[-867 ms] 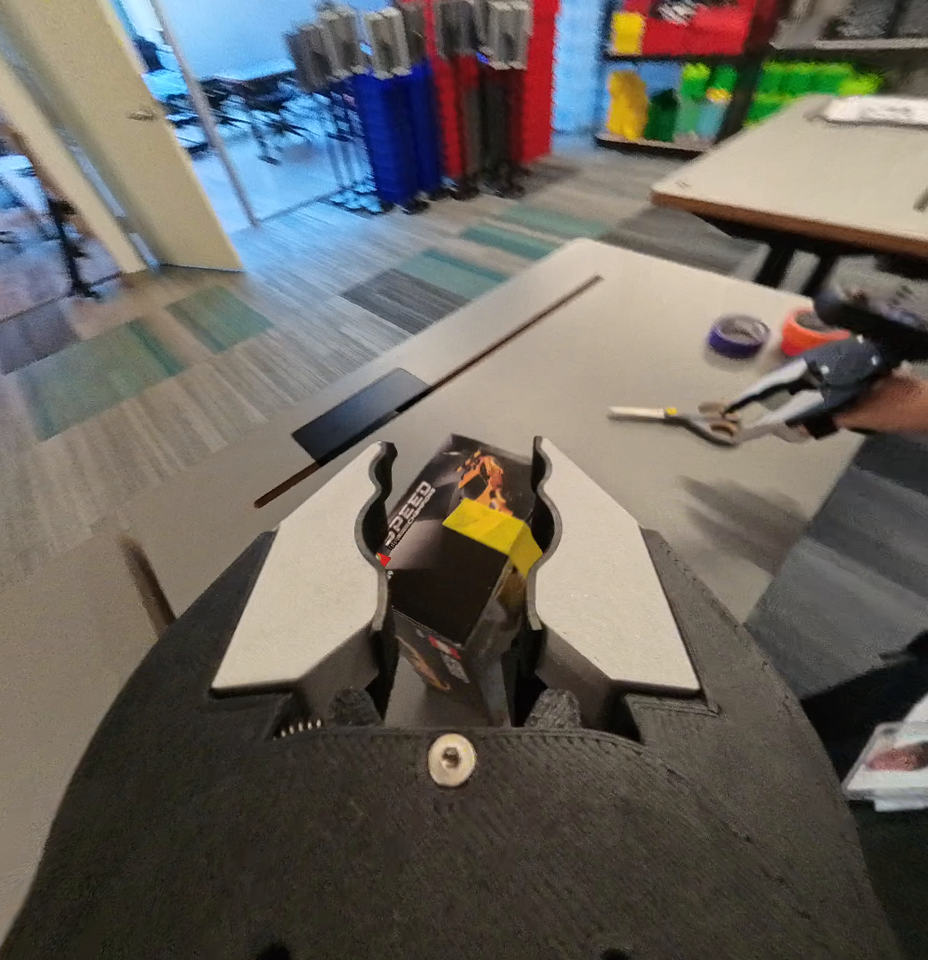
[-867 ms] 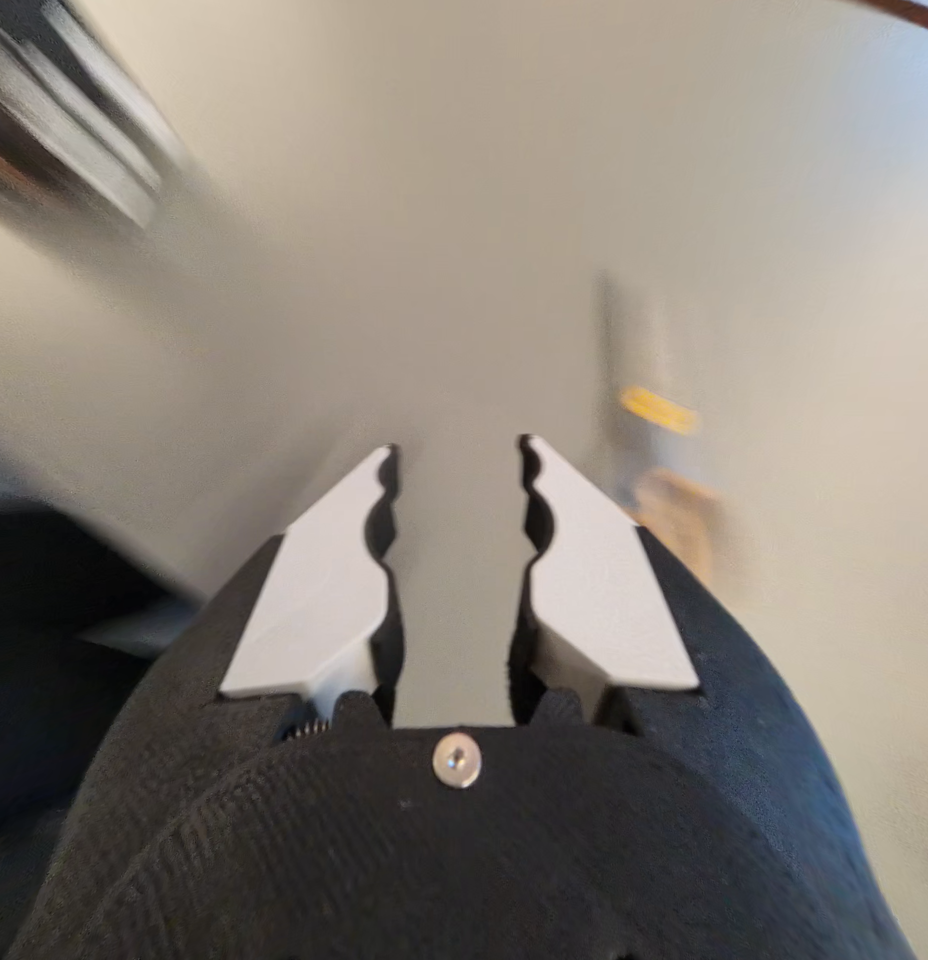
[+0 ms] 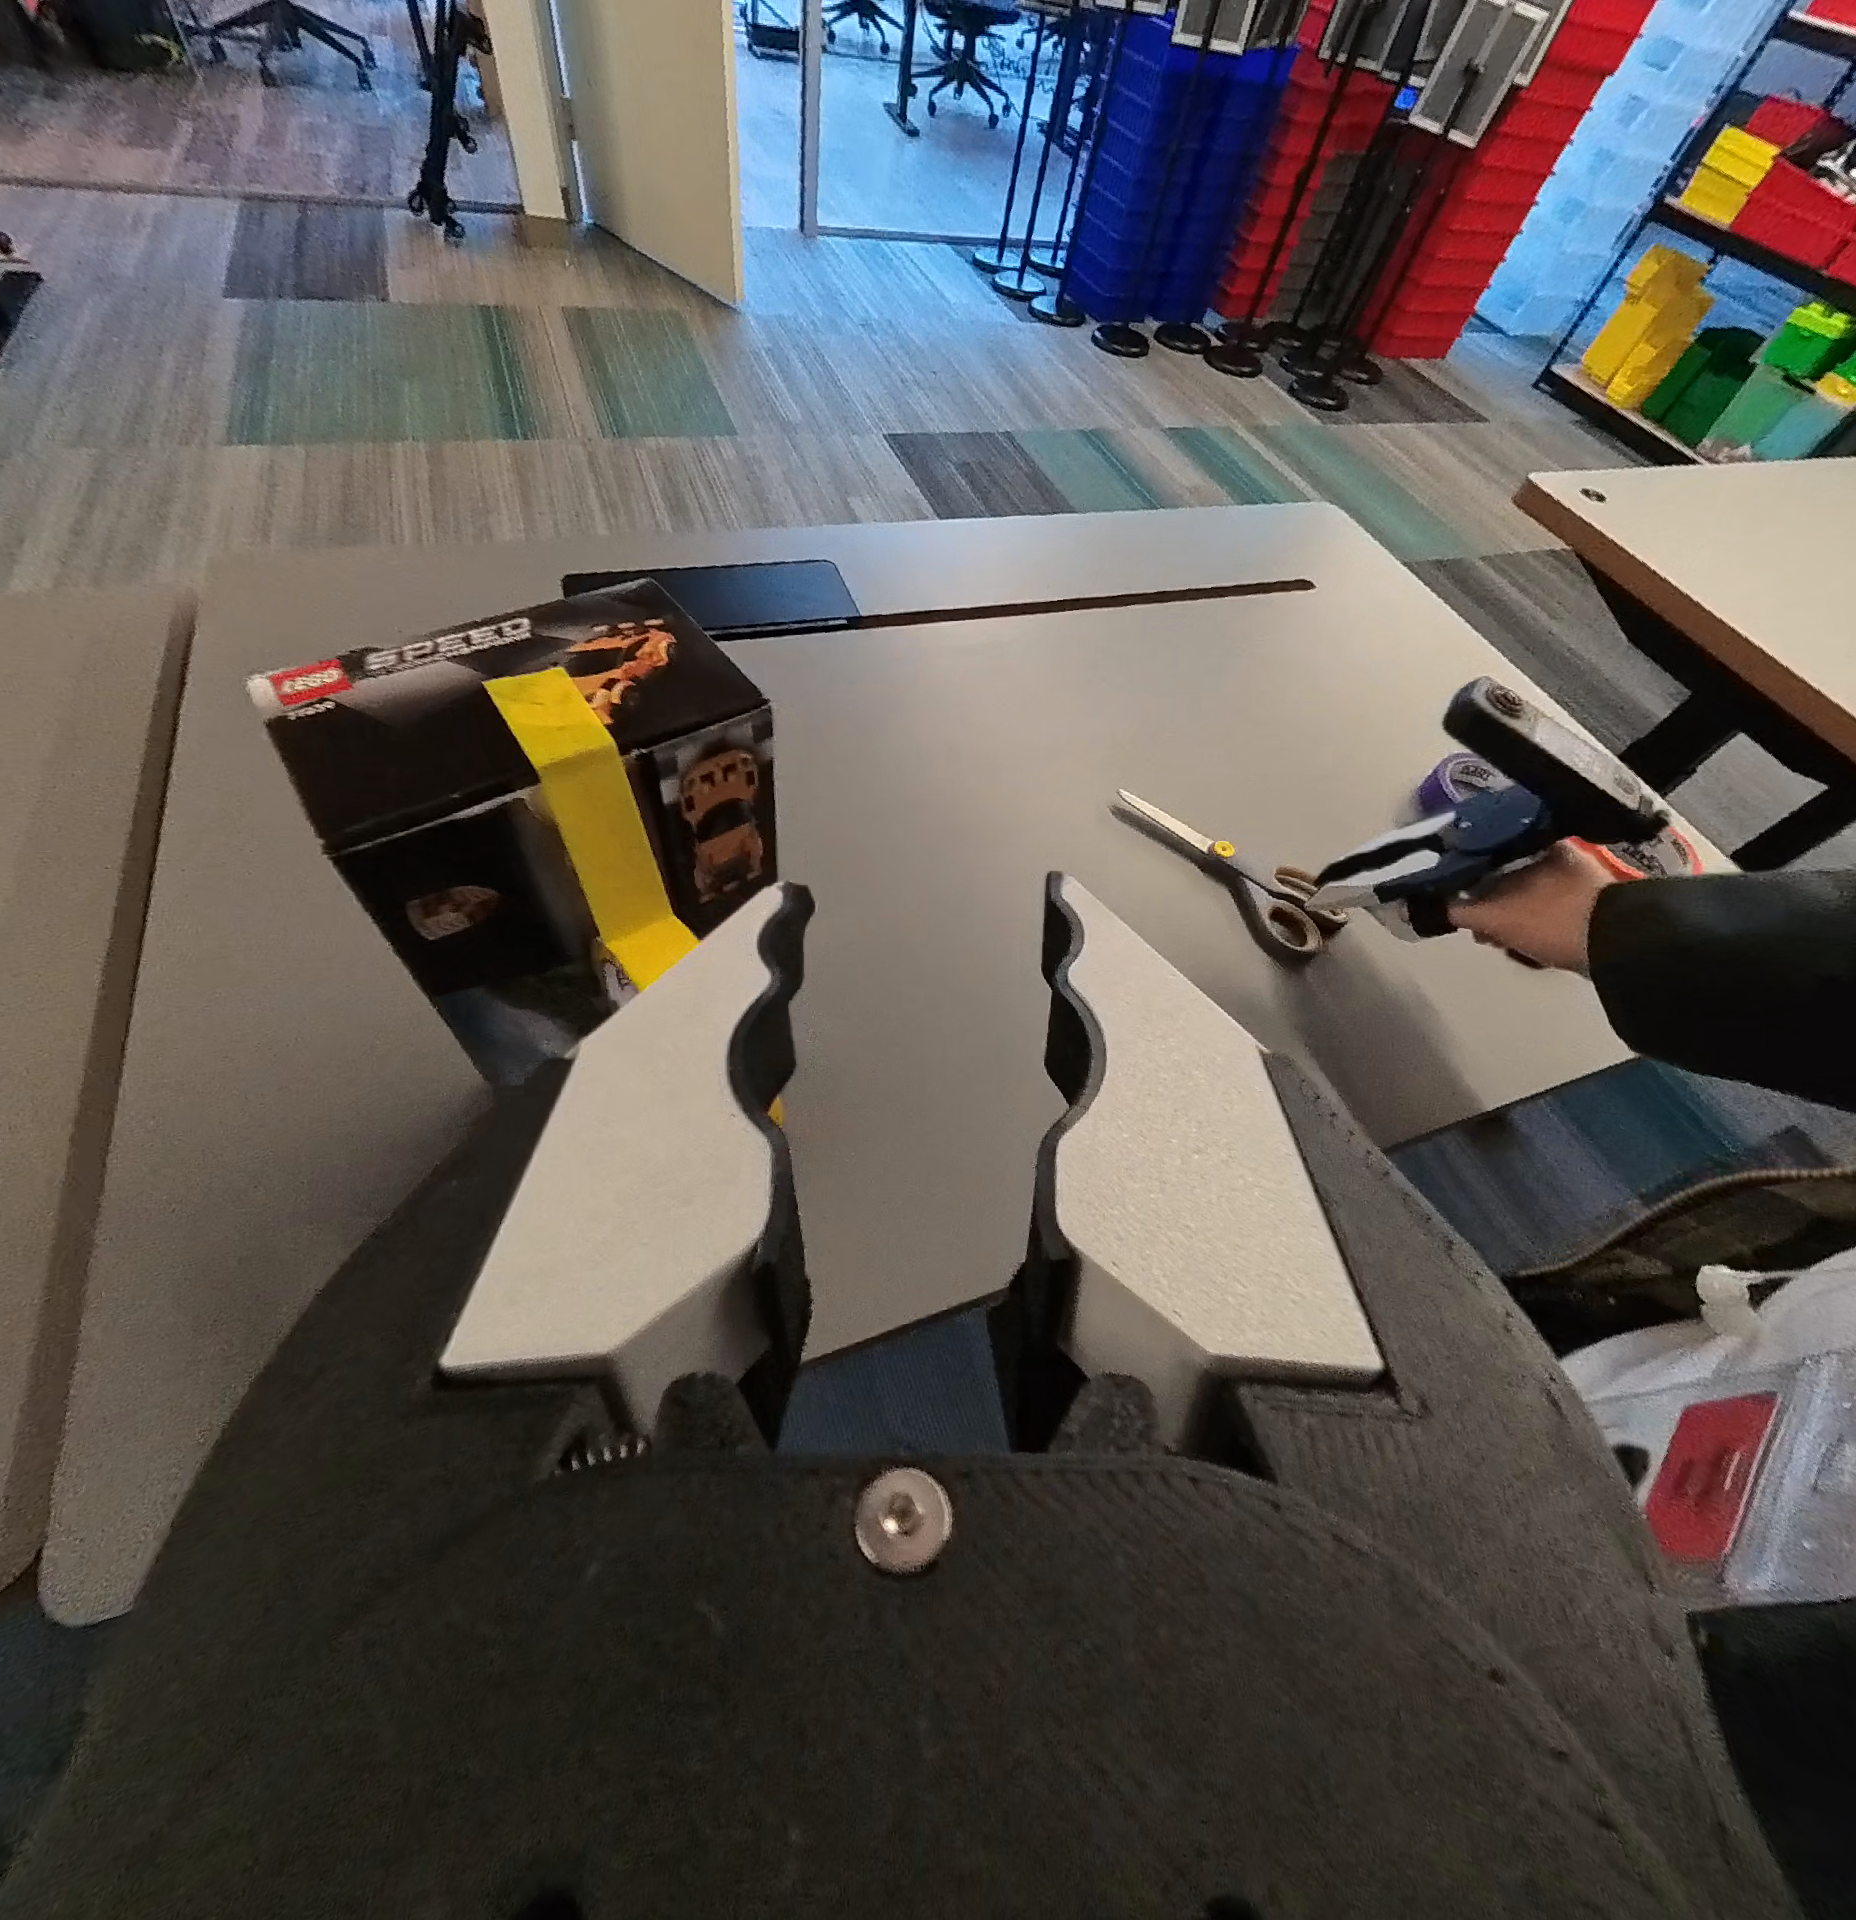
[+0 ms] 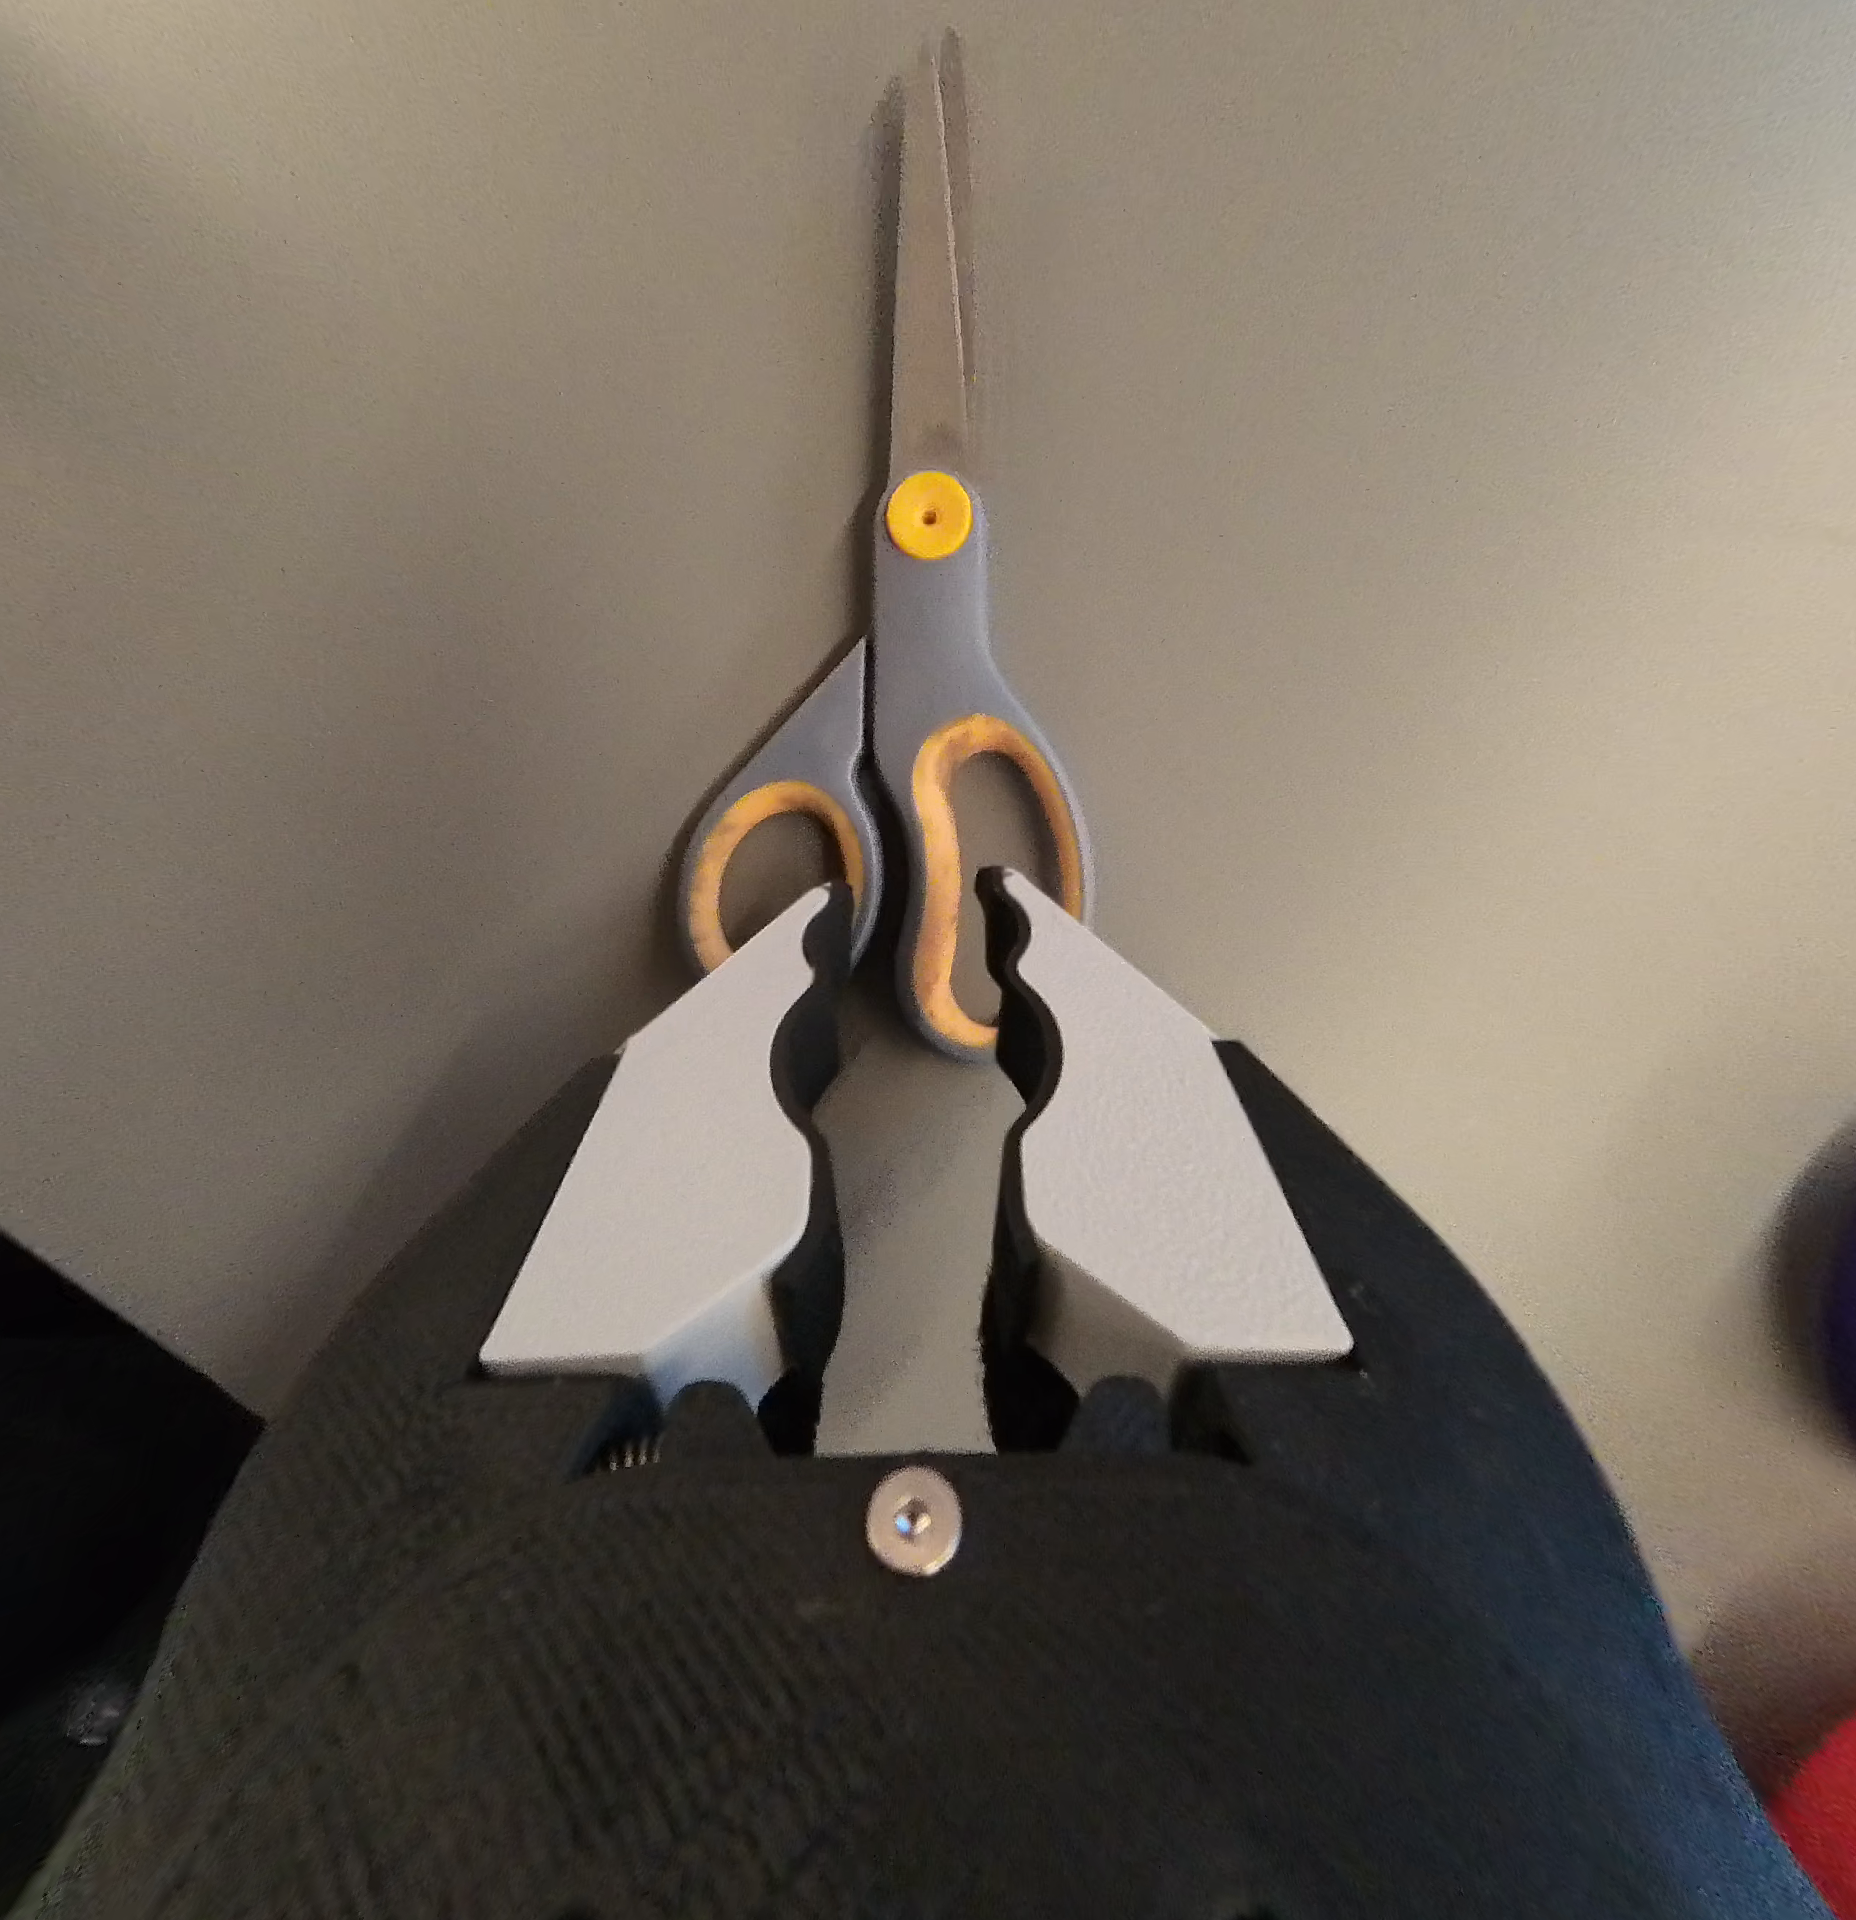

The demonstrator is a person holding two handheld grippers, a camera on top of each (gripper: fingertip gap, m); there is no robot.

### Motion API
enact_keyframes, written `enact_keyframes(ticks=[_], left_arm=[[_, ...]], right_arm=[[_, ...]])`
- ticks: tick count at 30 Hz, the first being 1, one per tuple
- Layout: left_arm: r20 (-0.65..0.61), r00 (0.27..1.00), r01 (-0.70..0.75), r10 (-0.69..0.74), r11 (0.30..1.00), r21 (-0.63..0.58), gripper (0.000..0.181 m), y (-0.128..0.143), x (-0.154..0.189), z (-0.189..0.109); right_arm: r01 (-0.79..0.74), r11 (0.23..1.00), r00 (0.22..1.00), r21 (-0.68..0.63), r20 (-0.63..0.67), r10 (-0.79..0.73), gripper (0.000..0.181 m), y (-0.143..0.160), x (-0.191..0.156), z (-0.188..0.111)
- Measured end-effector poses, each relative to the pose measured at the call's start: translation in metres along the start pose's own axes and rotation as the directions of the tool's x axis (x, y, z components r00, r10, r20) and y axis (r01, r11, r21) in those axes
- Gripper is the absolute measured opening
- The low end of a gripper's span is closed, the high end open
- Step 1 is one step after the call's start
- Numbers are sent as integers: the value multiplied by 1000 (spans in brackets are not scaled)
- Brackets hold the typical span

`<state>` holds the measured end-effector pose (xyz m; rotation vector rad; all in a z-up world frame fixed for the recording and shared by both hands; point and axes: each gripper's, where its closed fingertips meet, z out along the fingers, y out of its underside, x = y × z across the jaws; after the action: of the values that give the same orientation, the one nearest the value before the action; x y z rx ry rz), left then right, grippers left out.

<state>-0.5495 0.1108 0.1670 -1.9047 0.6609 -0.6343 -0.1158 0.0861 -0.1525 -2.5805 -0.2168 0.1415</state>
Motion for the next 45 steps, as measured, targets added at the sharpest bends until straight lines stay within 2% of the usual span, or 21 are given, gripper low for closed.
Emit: enact_keyframes(ticks=[2, 4, 6, 8, 11, 12, 14, 16, 17, 19, 21, 22, 25, 28, 30, 32, 35, 37, 40, 42, 45], left_arm=[[-13, 1000, 2, -2, 1000, -9, 44, -1, 4, 5], [-25, 1000, -3, 3, 1000, -8, 44, -5, 10, 9], [-32, 999, -12, 11, 1000, -11, 44, -7, 16, 12], [-41, 999, -17, 16, 999, -29, 44, -5, 22, 16], [-58, 998, -10, 7, 998, -57, 44, 1, 33, 24], [-69, 998, -6, 1, 998, -62, 44, 2, 39, 26], [-91, 996, 10, -18, 996, -84, 43, 9, 50, 33], [-122, 990, 52, -70, 987, -151, 43, 29, 60, 44], [-128, 986, 85, -110, 979, -186, 43, 41, 64, 49], [-169, 961, 181, -221, 958, -224, 43, 61, 77, 59], [-187, 926, 282, -327, 931, -234, 41, 76, 83, 67], [-184, 909, 332, -374, 916, -223, 41, 81, 82, 69], [-165, 858, 453, -486, 869, -201, 40, 95, 75, 75], [-187, 806, 520, -561, 823, -228, 42, 105, 82, 85], [-259, 720, 602, -644, 765, -228, 46, 96, 96, 95], [-363, 610, 680, -704, 701, -217, 49, 76, 112, 103], [-456, 486, 766, -746, 615, -190, 54, 46, 122, 107], [-475, 442, 787, -761, 583, -203, 50, 34, 128, 107], [-447, 436, 765, -781, 584, -273, 30, 36, 141, 108], [-398, 458, 750, -795, 586, -307, 17, 46, 143, 109], [-354, 461, 761, -814, 568, -313, 14, 55, 132, 106]], right_arm=[[-39, 999, 999, 25, 32, 38, 25, -2, -5, 1], [-12, 997, 999, 70, 39, 9, 24, -11, -10, 0], [17, 999, 999, 38, 45, -19, 28, -9, -13, 6], [35, 999, 999, -26, 15, -35, 42, -1, -8, 17], [34, 999, 999, -35, -15, -34, 38, -2, -4, 24], [23, 999, 1000, -28, -2, -24, 27, -4, -7, 25], [9, 1000, 999, -20, 40, -8, 25, -8, -13, 27], [-108, 994, 978, -31, 177, 112, 23, -13, -29, 25], [-195, 980, 941, -40, 274, 198, 23, -18, -42, 22], [-387, 918, 783, -85, 495, 376, 23, -32, -72, 10], [-505, 854, 595, -127, 666, 451, 23, -48, -97, -8], [-521, 842, 538, -141, 712, 452, 23, -52, -107, -15], [-467, 878, 472, -105, 810, 348, 23, -63, -142, -42], [-351, 936, 405, 9, 903, 143, 23, -82, -183, -87], [-288, 954, 331, 87, 944, 13, 23, -95, -211, -122], [-224, 958, 290, 181, 950, -112, 23, -106, -235, -153], [-81, 924, 345, 373, 881, -325, 23, -118, -259, -182], [44, 876, 412, 480, 791, -453, 23, -122, -268, -188], [212, 789, 456, 576, 656, -601, 23, -125, -277, -190], [314, 727, 449, 610, 580, -680, 23, -123, -283, -188], [390, 694, 449, 605, 534, -717, 23, -124, -293, -181]])
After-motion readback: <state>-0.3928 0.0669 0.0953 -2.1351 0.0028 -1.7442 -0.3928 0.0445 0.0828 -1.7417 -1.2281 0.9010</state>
